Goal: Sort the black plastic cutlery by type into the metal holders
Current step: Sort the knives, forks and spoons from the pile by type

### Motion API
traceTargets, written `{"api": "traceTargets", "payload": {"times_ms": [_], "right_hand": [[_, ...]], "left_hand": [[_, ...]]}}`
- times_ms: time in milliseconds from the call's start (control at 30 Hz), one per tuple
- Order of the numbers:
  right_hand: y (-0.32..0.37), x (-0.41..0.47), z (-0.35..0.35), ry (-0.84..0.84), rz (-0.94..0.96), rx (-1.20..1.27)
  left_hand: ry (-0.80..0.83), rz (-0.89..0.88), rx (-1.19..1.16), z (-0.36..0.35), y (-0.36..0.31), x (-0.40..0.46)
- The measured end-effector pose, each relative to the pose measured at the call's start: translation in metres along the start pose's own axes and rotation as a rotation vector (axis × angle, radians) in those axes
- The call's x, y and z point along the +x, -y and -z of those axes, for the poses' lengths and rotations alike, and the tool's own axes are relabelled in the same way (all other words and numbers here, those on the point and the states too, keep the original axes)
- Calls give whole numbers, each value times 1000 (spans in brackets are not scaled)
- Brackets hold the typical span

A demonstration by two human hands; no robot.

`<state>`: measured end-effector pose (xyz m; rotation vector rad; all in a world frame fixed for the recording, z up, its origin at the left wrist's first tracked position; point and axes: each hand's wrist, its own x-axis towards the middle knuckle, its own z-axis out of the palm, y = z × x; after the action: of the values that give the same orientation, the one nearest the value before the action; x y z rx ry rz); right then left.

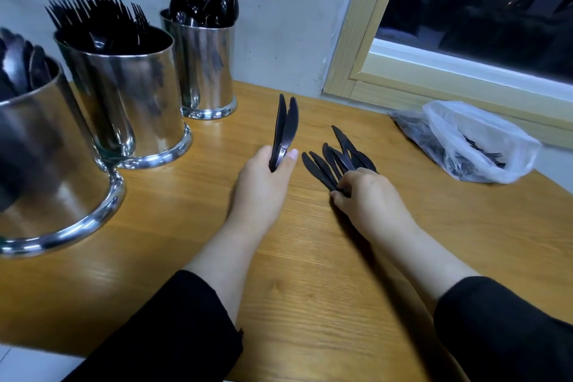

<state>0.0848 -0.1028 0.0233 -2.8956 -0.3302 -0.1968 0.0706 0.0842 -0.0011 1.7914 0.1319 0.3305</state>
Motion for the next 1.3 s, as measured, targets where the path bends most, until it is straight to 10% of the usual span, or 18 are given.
{"api": "traceTargets", "payload": {"times_ms": [433,767,1300], "right_hand": [[44,-20,3,-147,114,435],[-7,4,1,12,-205,-29],[9,23,5,114,-20,-232]], "left_hand": [[132,201,-396,-9,-5,-3],[-2,48,-158,-11,-6,0],[66,57,-69,-13,-1,1]]}}
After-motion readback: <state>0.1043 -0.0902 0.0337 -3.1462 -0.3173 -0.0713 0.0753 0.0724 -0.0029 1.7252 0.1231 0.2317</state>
